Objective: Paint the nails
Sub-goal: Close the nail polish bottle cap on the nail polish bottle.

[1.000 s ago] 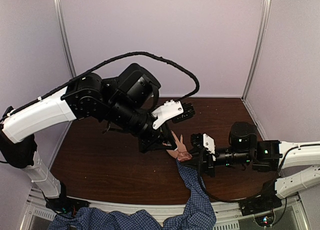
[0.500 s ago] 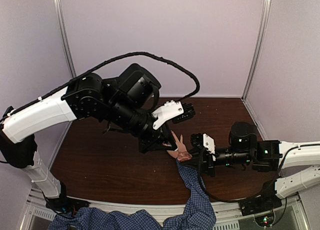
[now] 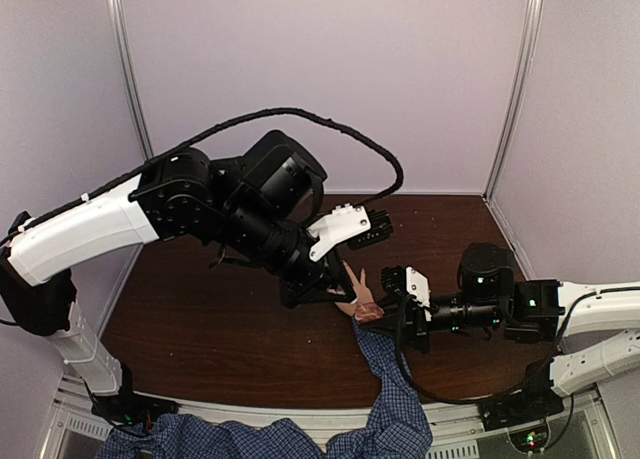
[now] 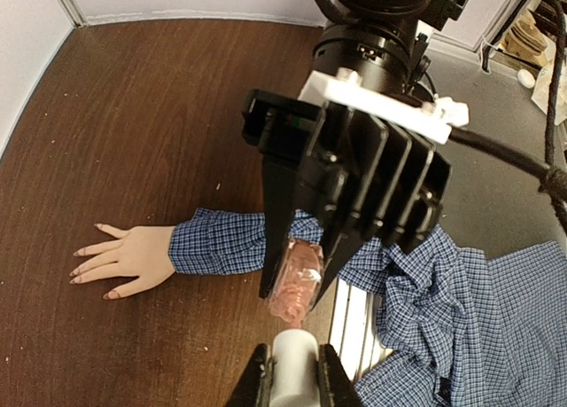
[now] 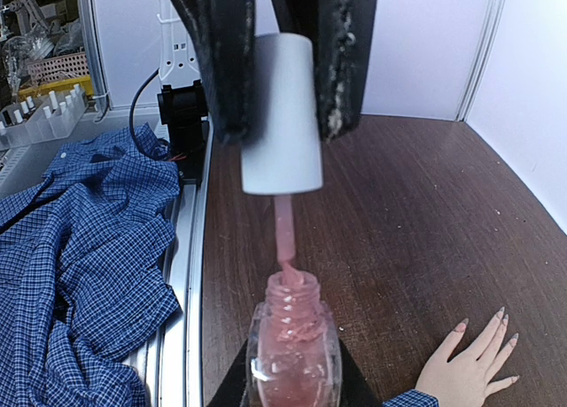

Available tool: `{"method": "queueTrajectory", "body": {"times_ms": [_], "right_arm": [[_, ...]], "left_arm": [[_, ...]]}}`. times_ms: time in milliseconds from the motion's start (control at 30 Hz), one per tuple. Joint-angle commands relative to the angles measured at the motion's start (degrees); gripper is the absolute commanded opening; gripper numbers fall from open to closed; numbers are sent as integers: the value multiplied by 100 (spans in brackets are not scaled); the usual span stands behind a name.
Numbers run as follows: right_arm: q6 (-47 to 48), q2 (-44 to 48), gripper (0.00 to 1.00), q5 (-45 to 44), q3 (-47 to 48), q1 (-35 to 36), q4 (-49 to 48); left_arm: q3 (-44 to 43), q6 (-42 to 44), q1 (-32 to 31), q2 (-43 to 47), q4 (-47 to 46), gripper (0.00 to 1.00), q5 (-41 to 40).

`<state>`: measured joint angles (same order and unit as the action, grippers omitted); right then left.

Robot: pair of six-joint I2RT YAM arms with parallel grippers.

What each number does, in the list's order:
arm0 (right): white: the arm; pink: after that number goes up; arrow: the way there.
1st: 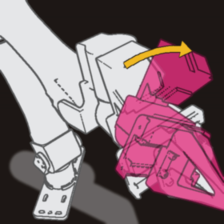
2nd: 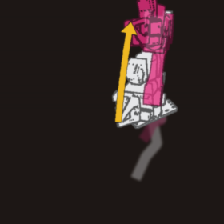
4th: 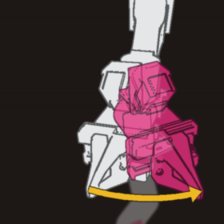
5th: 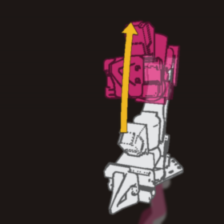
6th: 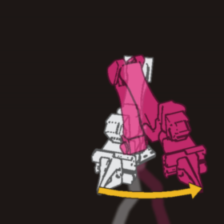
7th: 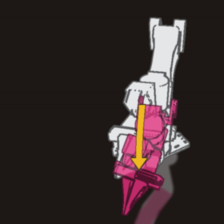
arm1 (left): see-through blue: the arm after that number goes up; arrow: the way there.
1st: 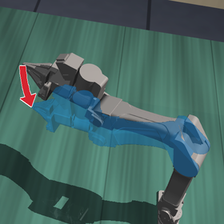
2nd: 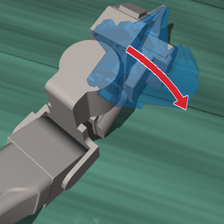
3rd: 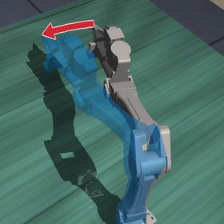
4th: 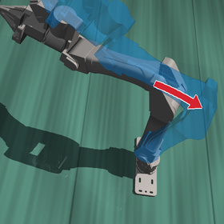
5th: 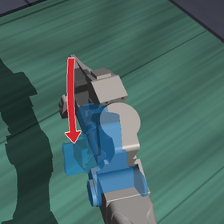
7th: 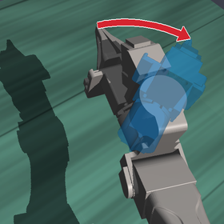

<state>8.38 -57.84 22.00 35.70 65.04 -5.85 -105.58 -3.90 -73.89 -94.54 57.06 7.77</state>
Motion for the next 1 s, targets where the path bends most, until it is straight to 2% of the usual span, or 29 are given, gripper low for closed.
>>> {"method": "queueTrajectory", "body": {"times_ms": [0, 967], "right_arm": [[-51, -15, 0, -18, 78, 22, -198], [-36, 10, 0, 38, 104, 18, -224]], "left_arm": [[-66, 56, -20, -101, -166, 0, 67], [-29, 65, -19, -301, -193, 0, -29]]}}
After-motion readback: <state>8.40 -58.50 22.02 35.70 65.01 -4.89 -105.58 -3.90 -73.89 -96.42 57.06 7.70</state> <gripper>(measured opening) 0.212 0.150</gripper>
